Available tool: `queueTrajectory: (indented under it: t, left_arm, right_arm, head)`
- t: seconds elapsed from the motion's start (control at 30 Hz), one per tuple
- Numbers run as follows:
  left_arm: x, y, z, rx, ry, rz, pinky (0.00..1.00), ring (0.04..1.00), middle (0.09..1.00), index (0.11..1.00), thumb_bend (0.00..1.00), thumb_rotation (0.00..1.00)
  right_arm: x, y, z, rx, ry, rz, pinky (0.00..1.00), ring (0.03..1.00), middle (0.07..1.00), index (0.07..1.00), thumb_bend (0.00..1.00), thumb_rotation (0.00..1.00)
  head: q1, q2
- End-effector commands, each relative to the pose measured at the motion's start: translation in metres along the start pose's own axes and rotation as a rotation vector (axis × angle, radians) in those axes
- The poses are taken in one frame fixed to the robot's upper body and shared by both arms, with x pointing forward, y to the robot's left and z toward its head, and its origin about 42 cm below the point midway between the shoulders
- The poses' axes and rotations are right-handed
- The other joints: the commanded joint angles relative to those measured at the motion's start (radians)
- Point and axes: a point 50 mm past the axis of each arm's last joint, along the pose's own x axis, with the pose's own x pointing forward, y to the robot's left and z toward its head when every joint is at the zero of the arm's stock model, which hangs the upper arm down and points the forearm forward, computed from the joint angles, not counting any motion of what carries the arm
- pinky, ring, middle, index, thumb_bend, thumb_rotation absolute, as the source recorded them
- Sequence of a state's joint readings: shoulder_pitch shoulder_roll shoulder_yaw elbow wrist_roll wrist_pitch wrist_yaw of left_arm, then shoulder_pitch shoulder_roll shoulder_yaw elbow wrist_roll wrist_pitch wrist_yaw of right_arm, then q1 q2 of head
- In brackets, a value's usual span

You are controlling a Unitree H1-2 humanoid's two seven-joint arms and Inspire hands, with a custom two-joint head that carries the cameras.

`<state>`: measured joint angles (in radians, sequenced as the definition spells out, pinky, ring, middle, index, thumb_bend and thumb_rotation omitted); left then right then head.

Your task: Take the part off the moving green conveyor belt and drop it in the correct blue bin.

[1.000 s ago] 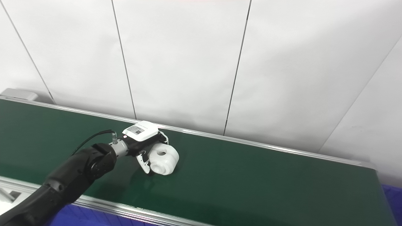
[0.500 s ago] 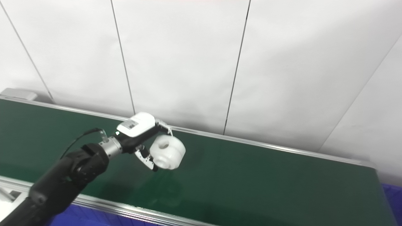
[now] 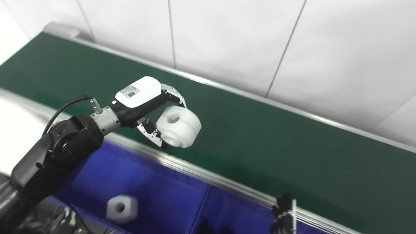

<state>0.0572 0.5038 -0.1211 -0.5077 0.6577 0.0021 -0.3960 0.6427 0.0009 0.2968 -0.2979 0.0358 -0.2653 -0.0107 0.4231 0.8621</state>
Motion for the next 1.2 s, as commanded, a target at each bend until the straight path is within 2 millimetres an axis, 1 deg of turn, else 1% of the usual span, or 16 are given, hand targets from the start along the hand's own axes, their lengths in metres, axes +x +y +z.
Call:
queueTrajectory:
  t: [0.0, 0.1, 0.13, 0.23, 0.3, 0.47, 0.53, 0.63, 0.8, 1.0, 1.07, 1.17]
  left_arm:
    - [-0.010, 0.006, 0.002, 0.014, 0.026, 0.028, 0.69, 0.721, 0.652, 0.482, 0.52, 0.05]
    - [-0.022, 0.001, 0.002, 0.008, 0.056, 0.010, 0.66, 0.719, 0.652, 0.482, 0.52, 0.05]
    - [-0.030, -0.001, 0.002, 0.012, 0.072, 0.001, 0.66, 0.718, 0.651, 0.482, 0.52, 0.05]
    - [-0.050, -0.007, 0.001, 0.022, 0.112, -0.010, 0.68, 0.700, 0.642, 0.481, 0.52, 0.05]
    - [-0.059, -0.012, 0.003, 0.018, 0.147, -0.024, 0.70, 0.697, 0.646, 0.481, 0.52, 0.05]
    - [-0.082, -0.033, 0.017, 0.005, 0.168, -0.058, 0.72, 0.717, 0.639, 0.481, 0.52, 0.05]
    - [-0.087, -0.041, 0.021, -0.009, 0.174, -0.063, 0.71, 0.719, 0.634, 0.481, 0.52, 0.05]
    - [-0.091, -0.050, 0.027, -0.022, 0.182, -0.060, 0.70, 0.716, 0.630, 0.481, 0.52, 0.05]
    - [-0.094, -0.057, 0.034, -0.032, 0.171, -0.082, 0.72, 0.697, 0.645, 0.481, 0.52, 0.05]
    - [-0.096, -0.058, 0.032, 0.003, 0.174, -0.129, 0.72, 0.698, 0.646, 0.481, 0.52, 0.05]
    - [-0.096, -0.058, 0.030, 0.014, 0.181, -0.136, 0.72, 0.700, 0.647, 0.482, 0.52, 0.05]
    - [-0.095, -0.058, 0.029, 0.054, 0.188, -0.192, 0.71, 0.703, 0.662, 0.488, 0.52, 0.06]
  right_arm:
    - [0.002, -0.003, 0.012, 0.007, -0.037, 0.030, 1.00, 1.000, 1.000, 1.000, 0.76, 1.00]
    - [0.002, -0.006, 0.014, 0.016, -0.040, 0.037, 1.00, 1.000, 1.000, 1.000, 0.76, 1.00]
    - [0.002, -0.007, 0.014, 0.022, -0.039, 0.039, 1.00, 1.000, 1.000, 1.000, 0.76, 1.00]
    - [0.002, -0.011, 0.014, 0.035, -0.035, 0.044, 1.00, 1.000, 1.000, 1.000, 0.77, 1.00]
    - [0.003, -0.013, 0.014, 0.039, -0.032, 0.045, 1.00, 1.000, 1.000, 1.000, 0.78, 1.00]
    - [0.005, -0.014, 0.015, 0.042, -0.033, 0.064, 1.00, 1.000, 1.000, 1.000, 0.77, 1.00]
    - [0.006, -0.015, 0.014, 0.043, -0.032, 0.064, 1.00, 1.000, 1.000, 1.000, 0.78, 1.00]
    - [0.007, -0.017, 0.013, 0.041, -0.030, 0.061, 1.00, 1.000, 1.000, 1.000, 0.79, 1.00]
    - [0.007, -0.018, 0.011, 0.040, -0.029, 0.058, 1.00, 1.000, 1.000, 1.000, 0.78, 0.99]
    - [0.006, -0.019, 0.010, 0.052, -0.024, 0.059, 1.00, 1.000, 1.000, 1.000, 0.80, 0.97]
    - [0.005, -0.018, 0.010, 0.047, -0.024, 0.057, 1.00, 1.000, 1.000, 1.000, 0.80, 0.97]
    - [0.004, -0.019, 0.011, 0.049, -0.027, 0.054, 1.00, 1.000, 1.000, 1.000, 0.78, 0.97]
  head:
    - [0.024, 0.001]
    - [0.042, 0.001]
    - [0.055, 0.000]
    - [0.069, -0.001]
    - [0.076, -0.005]
    - [0.075, -0.008]
    - [0.074, -0.008]
    - [0.074, -0.009]
    - [0.065, -0.006]
    - [0.049, -0.007]
    - [0.046, -0.005]
    - [0.045, -0.004]
